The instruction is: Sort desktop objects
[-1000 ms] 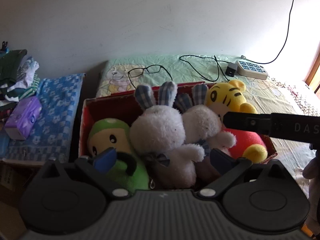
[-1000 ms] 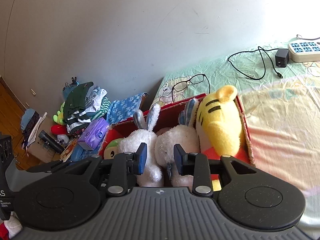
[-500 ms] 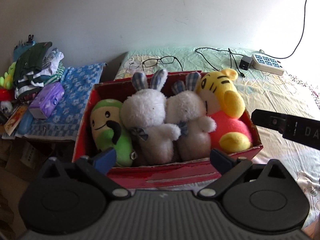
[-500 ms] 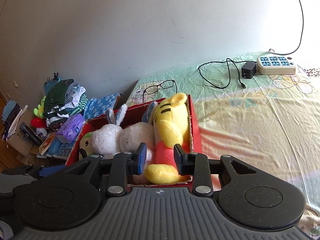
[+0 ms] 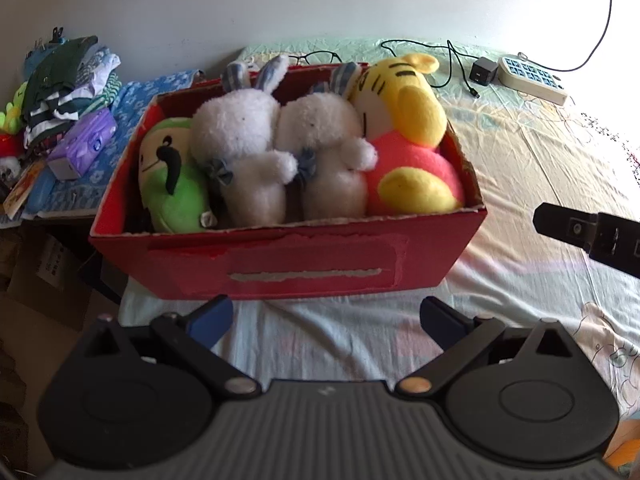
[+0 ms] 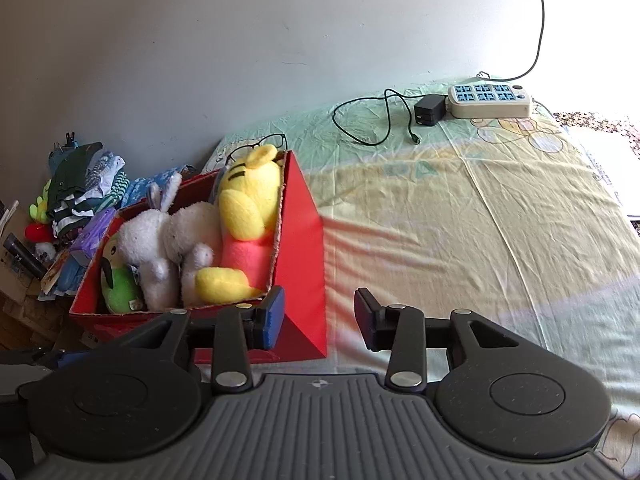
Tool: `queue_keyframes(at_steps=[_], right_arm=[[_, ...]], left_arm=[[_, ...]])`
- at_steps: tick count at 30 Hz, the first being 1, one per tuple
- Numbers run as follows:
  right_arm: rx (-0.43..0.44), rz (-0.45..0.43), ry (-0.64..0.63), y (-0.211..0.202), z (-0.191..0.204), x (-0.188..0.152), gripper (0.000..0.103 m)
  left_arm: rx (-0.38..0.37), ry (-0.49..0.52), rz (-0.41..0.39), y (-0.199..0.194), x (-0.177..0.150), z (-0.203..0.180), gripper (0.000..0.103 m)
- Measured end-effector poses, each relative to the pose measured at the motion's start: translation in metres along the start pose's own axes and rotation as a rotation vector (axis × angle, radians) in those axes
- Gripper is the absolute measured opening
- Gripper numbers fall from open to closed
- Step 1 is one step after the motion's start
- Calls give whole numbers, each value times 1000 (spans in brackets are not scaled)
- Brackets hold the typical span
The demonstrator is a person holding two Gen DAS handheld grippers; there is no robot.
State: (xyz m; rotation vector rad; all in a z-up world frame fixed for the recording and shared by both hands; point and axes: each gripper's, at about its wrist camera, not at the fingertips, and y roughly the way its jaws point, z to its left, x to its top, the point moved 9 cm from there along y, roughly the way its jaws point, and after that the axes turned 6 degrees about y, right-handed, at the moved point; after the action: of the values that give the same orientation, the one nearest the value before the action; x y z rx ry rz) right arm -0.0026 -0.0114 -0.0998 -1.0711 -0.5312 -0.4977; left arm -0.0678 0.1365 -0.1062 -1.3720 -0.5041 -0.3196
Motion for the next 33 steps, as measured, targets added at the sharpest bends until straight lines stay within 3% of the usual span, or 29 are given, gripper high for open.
queue_keyframes(at_steps=[12,20,33], right_arm=[[-124,33,33,1,-34,-16,69],[-112,91,-3,10,-24,-29,70],[-63,177,-120,29,20,-45,72]], left_arm=[[26,3,104,23,-20,-17,100],[48,-4,140,28,-29,-11,100],[96,-100,183,29,-41,22,100]])
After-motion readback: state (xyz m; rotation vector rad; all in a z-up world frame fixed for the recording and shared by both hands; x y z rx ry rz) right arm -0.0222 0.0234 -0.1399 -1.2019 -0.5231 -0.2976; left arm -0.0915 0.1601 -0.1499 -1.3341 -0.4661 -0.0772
